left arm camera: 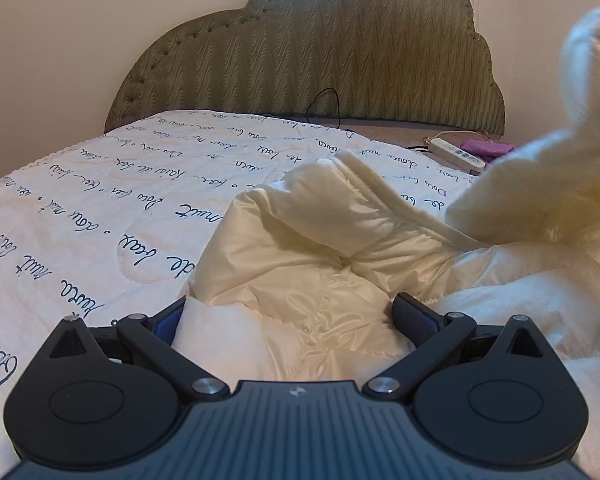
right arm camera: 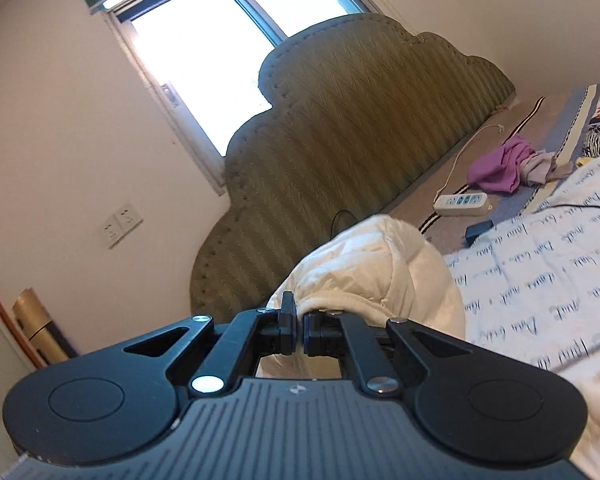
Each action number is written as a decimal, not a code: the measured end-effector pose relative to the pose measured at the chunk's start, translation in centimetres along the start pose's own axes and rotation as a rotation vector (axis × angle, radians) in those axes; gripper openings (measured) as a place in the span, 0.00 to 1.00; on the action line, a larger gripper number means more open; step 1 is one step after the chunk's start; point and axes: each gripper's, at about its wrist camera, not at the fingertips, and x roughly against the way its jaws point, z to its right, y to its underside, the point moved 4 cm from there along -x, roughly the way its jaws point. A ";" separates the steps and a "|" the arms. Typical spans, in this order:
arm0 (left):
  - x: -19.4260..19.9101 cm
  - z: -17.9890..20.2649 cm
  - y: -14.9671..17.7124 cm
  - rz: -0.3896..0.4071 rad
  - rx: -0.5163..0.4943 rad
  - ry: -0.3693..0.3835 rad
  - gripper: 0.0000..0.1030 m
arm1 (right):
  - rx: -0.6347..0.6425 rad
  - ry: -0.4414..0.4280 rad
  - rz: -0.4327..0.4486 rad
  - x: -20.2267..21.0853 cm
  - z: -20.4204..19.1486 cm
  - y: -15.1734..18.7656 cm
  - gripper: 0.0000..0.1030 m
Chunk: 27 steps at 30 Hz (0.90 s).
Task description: Fold small clothes
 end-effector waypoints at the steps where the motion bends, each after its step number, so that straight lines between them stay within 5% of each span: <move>1: 0.0 0.0 0.0 0.000 0.002 0.001 1.00 | 0.004 -0.005 -0.007 1.4 -0.2 0.8 0.08; 9: 0.1 -0.3 -0.2 -0.004 0.020 0.011 1.00 | 0.125 0.023 -0.102 7.4 -2.4 10.9 0.09; 13: 1.3 -1.9 -1.1 0.003 0.123 0.004 1.00 | 0.047 0.054 -0.184 6.8 -1.8 16.4 0.10; 17: 4.6 -3.2 -3.3 0.089 0.247 0.044 1.00 | 0.038 0.144 -0.284 6.5 -1.1 19.3 0.27; 19: 5.2 -2.4 -4.6 0.073 0.217 0.100 1.00 | 0.098 0.118 -0.343 7.0 -1.8 19.6 0.52; 21: 5.5 -0.7 -5.6 0.040 0.145 0.170 1.00 | 0.160 0.059 -0.401 8.1 -2.7 19.1 0.52; 24: 6.1 2.8 -5.9 0.036 -0.030 0.228 1.00 | 0.245 0.019 -0.255 11.2 -4.2 15.2 0.51; 27: 6.2 6.2 -4.2 0.006 -0.217 0.211 1.00 | 0.315 0.102 -0.013 12.5 -4.9 9.2 0.52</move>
